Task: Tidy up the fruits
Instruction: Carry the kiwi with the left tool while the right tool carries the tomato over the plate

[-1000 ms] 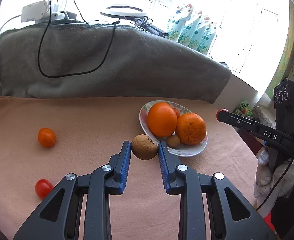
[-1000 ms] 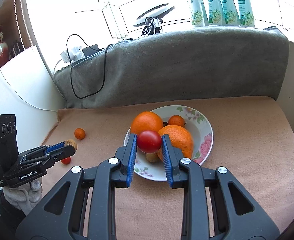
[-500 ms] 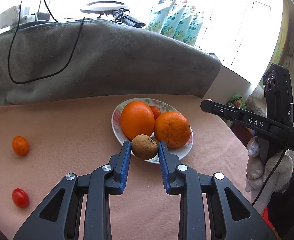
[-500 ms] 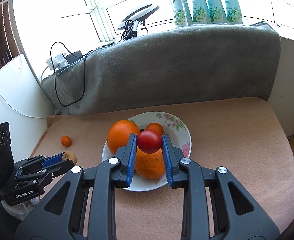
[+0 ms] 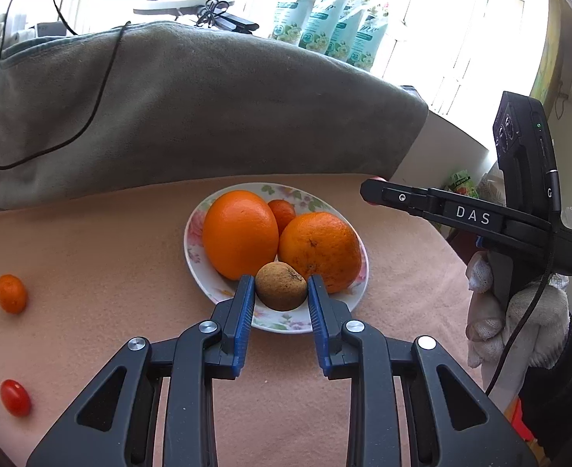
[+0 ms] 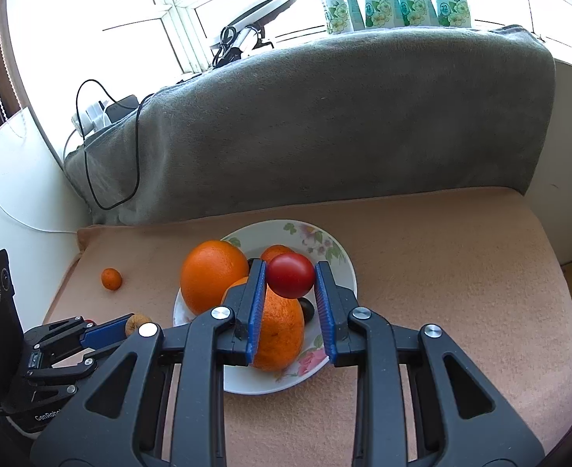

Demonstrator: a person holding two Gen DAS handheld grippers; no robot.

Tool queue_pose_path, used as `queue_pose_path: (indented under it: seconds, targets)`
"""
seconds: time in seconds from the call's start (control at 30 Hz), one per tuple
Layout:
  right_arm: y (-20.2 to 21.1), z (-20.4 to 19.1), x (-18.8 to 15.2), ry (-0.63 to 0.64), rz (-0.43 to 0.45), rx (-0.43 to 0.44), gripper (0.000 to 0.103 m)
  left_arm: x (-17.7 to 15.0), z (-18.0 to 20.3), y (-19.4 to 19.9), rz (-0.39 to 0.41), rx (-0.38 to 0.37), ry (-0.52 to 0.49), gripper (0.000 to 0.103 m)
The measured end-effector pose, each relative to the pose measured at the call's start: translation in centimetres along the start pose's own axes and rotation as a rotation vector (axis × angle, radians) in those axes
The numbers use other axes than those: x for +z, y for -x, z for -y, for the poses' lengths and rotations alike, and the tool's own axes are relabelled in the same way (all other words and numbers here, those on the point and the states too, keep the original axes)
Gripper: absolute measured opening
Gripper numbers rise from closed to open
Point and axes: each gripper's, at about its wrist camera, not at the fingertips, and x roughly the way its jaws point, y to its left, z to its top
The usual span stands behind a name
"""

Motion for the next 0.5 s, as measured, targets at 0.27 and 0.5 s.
queue_pose_path:
  seconds: [0.27, 0.5]
  targets:
    - [-1.5, 1.0, 0.6, -0.012, -0.042, 0.013, 0.026, 0.0, 0.4, -1.6, -0.028, 0.000, -0.011, 0.026]
    - [-3.2, 1.4, 1.0, -0.029, -0.072, 0.023, 0.026, 0.2, 0.4, -2.6, -0.045, 0.011, -0.010, 0.026]
